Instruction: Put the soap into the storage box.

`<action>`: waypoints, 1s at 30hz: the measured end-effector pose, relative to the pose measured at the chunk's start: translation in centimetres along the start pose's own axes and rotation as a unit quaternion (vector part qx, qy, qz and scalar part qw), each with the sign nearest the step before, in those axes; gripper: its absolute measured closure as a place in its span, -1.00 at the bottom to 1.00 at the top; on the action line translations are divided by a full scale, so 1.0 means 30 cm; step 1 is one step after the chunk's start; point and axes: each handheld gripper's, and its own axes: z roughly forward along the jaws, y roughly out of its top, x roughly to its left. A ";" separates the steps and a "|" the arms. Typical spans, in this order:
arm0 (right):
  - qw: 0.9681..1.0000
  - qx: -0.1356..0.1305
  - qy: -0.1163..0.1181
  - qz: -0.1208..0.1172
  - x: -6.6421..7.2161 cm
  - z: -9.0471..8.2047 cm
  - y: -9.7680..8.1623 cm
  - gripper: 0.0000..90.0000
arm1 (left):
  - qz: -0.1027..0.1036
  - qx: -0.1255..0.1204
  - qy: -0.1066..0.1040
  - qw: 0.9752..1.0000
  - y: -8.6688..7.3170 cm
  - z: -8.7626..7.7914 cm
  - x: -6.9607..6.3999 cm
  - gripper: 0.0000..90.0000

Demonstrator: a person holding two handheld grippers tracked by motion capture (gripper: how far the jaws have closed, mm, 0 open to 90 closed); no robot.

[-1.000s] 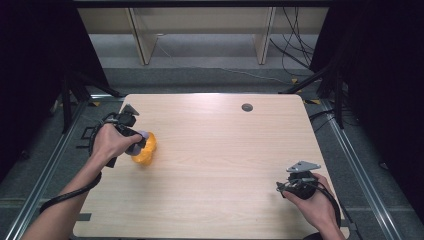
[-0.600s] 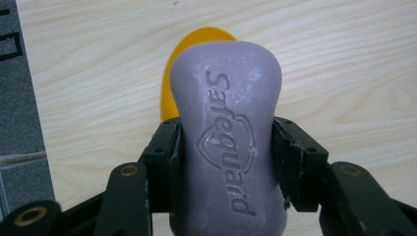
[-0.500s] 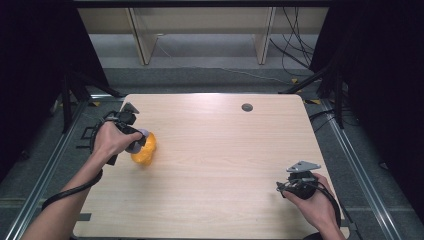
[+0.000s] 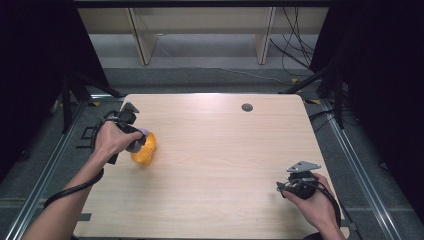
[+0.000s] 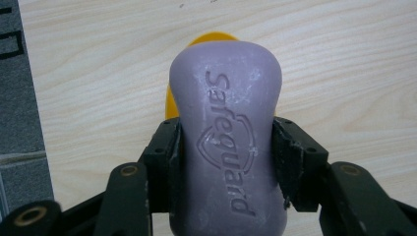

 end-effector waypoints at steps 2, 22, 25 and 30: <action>1.000 0.000 0.000 -0.001 0.000 0.000 0.000 -0.08 | 0.000 0.001 0.000 1.000 0.001 0.001 0.000 0.08; 1.000 0.000 0.000 -0.001 0.000 0.000 0.000 -0.08 | 0.000 0.003 0.002 1.000 0.011 0.014 0.008 0.08; 1.000 0.000 0.000 -0.002 0.000 0.001 0.000 -0.08 | -0.001 0.000 0.004 1.000 0.011 0.016 0.008 0.08; 1.000 0.000 0.000 -0.002 0.000 0.000 0.000 -0.08 | -0.005 -0.003 0.005 1.000 0.015 0.021 0.009 0.08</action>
